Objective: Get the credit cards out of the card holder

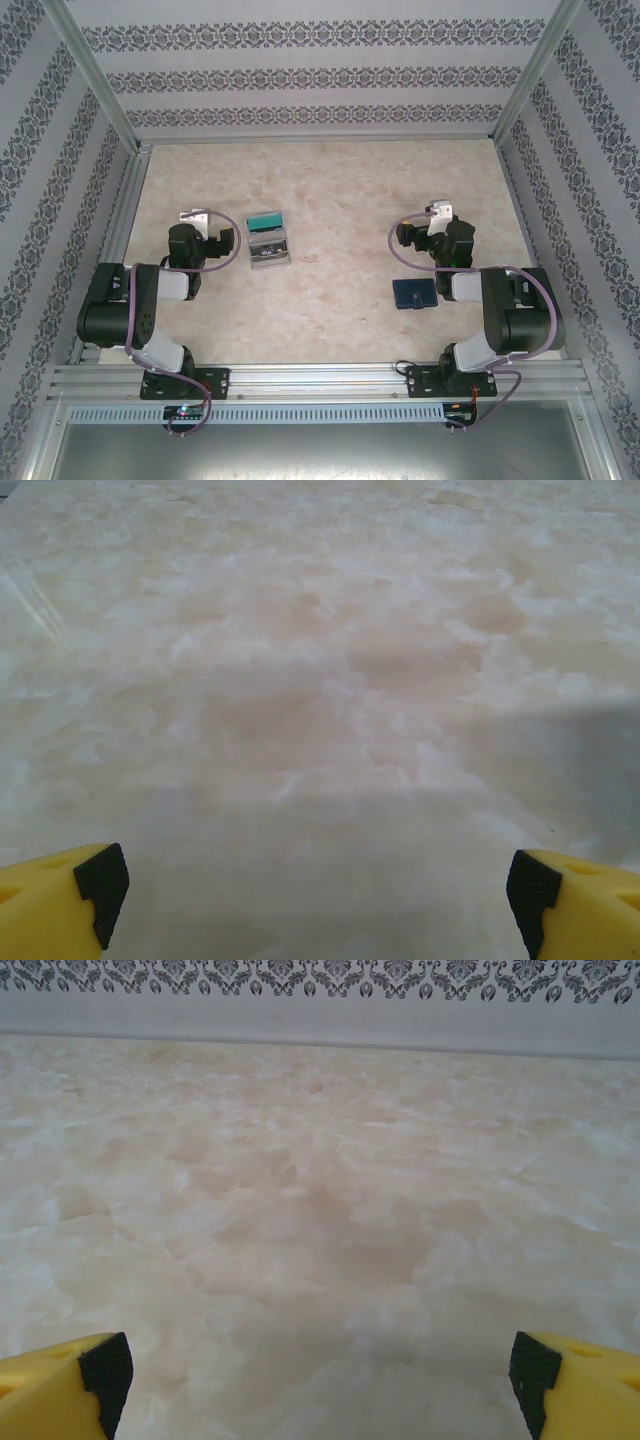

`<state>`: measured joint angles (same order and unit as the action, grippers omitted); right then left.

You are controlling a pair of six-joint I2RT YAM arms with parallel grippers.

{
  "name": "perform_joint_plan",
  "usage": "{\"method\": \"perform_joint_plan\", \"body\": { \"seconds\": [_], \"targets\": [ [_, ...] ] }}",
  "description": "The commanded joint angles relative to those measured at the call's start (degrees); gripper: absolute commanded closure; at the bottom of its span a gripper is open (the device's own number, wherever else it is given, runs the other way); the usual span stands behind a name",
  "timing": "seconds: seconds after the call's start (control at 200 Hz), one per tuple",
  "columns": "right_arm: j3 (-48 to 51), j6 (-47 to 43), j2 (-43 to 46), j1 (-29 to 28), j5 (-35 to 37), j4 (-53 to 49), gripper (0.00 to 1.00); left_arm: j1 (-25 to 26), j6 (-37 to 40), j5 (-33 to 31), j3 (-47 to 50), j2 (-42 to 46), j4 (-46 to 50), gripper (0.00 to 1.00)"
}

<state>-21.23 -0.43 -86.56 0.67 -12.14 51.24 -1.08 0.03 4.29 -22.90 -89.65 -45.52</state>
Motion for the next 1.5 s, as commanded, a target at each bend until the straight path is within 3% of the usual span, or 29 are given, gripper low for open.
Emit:
{"method": "perform_joint_plan", "body": {
  "seconds": [0.0, 0.355, 0.55, 0.734, 0.864, 0.964, 1.074, 1.184, 1.334, 1.499],
  "targets": [
    [0.4, -0.7, 0.3, 0.8, -1.6, 2.2, 0.02, 0.5, 0.2, -0.7, -1.0, 0.3, -1.5, 0.01],
    [0.2, -0.2, 0.1, 1.1, -1.8, 1.9, 0.02, 0.6, 0.2, -0.5, -1.1, 0.3, -1.4, 0.01],
    [-0.8, 1.8, 0.2, 1.1, 4.3, 0.0, 0.02, 0.3, -0.1, -0.7, -1.9, 0.8, 0.2, 0.01],
    [-0.4, 2.9, 4.3, 0.9, 8.0, -2.1, 0.02, 0.3, -3.5, -8.9, -5.9, 5.2, 11.2, 0.01],
    [-1.7, 5.2, 12.7, 0.0, 16.8, -12.3, 0.02, 0.3, -5.6, -14.0, -6.5, 11.2, 16.4, 0.01],
    [-5.0, 17.5, 20.3, 0.4, 24.5, -25.3, 0.02, 0.3, -9.4, -17.6, -10.0, 17.5, 26.8, 0.01],
    [-8.4, 27.1, 28.0, 1.0, 20.6, -38.1, 0.02, 0.2, -14.3, -16.3, -15.2, 22.2, 39.9, 0.01],
    [-9.0, 41.1, 34.1, 2.1, 23.1, -49.9, 0.02, 0.1, -23.4, -15.3, -20.0, 26.8, 51.2, 0.01],
    [-11.0, 45.1, 39.9, 2.4, 17.5, -63.9, 0.02, 0.0, -32.4, -10.5, -21.5, 31.8, 56.3, 0.01],
    [-15.4, 50.4, 40.8, -0.2, 16.4, -88.6, 0.02, 1.3, -32.7, -6.0, -24.3, 30.5, 61.4, 0.01]
  ]
}}
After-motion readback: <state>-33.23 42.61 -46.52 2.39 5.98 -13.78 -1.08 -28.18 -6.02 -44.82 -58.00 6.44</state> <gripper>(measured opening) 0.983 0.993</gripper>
